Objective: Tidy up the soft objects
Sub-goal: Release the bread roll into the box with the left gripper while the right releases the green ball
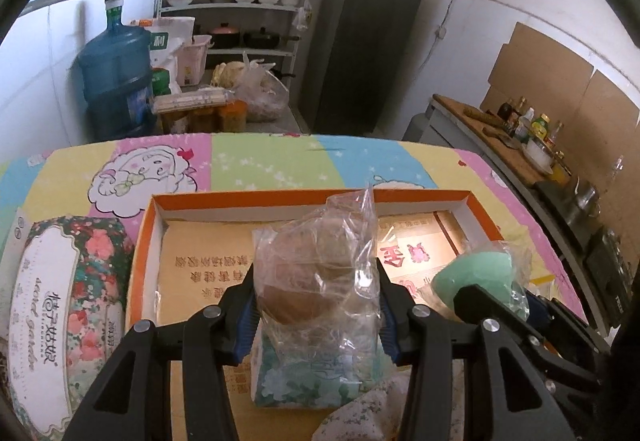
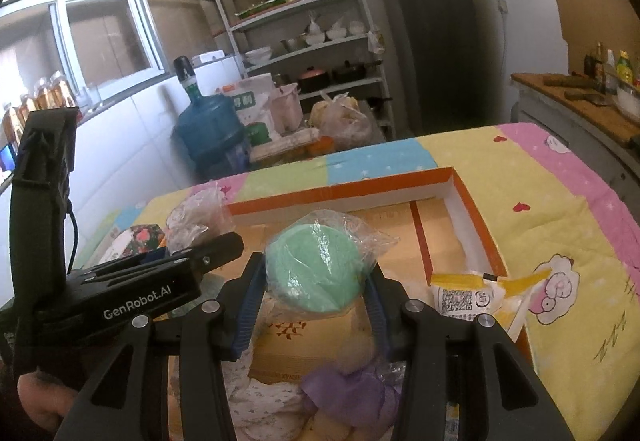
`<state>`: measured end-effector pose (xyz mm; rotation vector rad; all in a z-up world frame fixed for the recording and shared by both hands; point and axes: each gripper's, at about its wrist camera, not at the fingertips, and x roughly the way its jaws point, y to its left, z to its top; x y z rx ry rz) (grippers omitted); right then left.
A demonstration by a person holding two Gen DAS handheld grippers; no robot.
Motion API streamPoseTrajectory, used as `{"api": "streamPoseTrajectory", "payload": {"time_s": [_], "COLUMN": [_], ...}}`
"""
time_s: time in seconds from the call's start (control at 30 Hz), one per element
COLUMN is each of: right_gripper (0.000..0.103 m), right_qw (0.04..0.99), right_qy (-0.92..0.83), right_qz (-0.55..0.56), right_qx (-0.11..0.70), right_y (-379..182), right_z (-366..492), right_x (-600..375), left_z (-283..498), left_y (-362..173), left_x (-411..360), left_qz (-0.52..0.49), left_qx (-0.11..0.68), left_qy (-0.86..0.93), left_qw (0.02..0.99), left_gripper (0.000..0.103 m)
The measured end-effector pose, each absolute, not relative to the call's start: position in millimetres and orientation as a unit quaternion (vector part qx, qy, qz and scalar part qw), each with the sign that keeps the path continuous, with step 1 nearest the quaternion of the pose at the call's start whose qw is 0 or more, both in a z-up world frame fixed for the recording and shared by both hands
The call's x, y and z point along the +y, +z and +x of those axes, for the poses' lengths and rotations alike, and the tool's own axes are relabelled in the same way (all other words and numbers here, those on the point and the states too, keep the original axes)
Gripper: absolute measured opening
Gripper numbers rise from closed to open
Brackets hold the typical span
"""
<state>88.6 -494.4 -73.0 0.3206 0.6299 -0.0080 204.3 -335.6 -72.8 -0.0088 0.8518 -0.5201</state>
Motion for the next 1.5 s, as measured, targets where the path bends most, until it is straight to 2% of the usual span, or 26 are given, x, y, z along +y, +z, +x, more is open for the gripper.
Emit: {"api": "streamPoseTrajectory", "payload": {"time_s": [0.27,0.63,1.17,1.27,1.5], "right_gripper": [0.052,0.055,0.056,0.06,0.06], "right_qw": [0.937,0.938,0.942,0.942,0.944], "right_qy": [-0.004,-0.002,-0.012,-0.017,-0.03], "right_qz": [0.154,0.163,0.163,0.161,0.163], "right_qx": [0.312,0.305,0.294,0.293,0.287], "right_y": [-73.6,-73.6,-66.1,-64.0,-58.2], "right_z": [91.3,87.1,75.5,71.6,59.4], "right_x": [-492.3,-493.7,-494.1,-493.4,-492.8], "left_z": [208.4,203.5,192.9,189.9,178.1], "left_y": [-80.4,-74.4,-58.7,-55.4,-47.6], "left_x": [-340.2,-332.5,-330.4,-330.3,-324.4], "left_qz": [0.01,0.0,-0.009,-0.008,-0.01], "left_qx": [0.433,0.415,0.396,0.392,0.377], "left_qy": [-0.242,-0.235,-0.241,-0.242,-0.247], "left_qw": [0.868,0.879,0.886,0.887,0.893], "left_gripper": [0.051,0.075,0.076,0.077,0.077]}}
